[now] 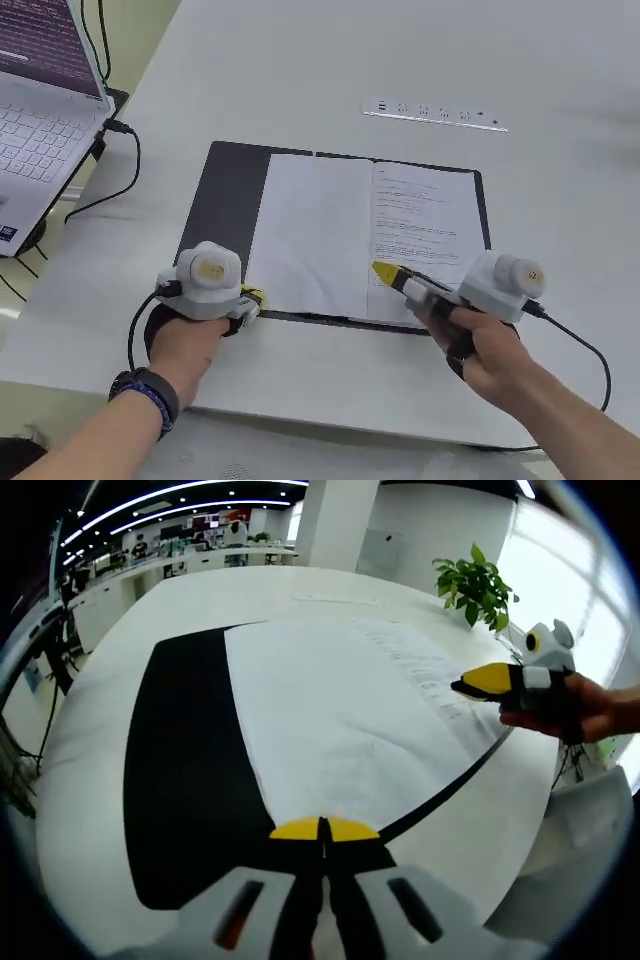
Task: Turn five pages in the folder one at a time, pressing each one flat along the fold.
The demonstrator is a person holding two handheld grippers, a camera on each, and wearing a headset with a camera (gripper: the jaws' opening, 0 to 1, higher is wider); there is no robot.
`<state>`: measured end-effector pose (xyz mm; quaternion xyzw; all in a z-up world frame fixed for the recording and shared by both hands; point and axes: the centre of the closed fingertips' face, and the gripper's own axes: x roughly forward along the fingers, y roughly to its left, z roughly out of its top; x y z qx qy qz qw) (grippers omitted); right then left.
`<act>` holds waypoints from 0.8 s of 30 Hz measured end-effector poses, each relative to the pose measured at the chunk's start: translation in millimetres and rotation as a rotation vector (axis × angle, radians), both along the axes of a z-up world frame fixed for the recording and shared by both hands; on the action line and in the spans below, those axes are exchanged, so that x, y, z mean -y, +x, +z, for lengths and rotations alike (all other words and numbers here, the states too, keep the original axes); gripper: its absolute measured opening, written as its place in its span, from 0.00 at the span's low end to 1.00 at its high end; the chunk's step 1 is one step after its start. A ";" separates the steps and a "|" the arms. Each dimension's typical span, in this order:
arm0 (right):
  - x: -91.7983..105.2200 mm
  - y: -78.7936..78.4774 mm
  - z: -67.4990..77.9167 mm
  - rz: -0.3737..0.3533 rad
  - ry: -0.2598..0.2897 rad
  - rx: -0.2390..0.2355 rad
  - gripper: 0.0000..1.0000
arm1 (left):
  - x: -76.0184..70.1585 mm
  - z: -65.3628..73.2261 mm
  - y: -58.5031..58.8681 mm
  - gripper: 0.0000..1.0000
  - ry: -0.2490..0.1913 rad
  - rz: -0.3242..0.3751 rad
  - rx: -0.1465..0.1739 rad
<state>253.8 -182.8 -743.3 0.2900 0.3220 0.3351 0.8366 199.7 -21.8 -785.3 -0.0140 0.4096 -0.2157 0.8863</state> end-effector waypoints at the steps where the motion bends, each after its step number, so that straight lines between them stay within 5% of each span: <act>1: -0.6 4.2 0.2 0.002 0.001 0.001 0.17 | 0.6 -0.1 0.2 0.00 0.006 -0.005 0.003; 8: -14.7 20.8 9.1 0.018 -0.008 0.018 0.15 | 0.5 -0.3 2.8 0.00 0.045 -0.015 0.024; 14: -23.6 33.7 13.0 0.023 -0.002 0.031 0.12 | 0.1 -2.5 5.4 0.00 0.036 0.001 0.012; 24: -28.5 58.4 1.4 -0.005 -0.019 0.018 0.05 | 0.5 -4.0 6.6 0.00 0.028 0.008 0.002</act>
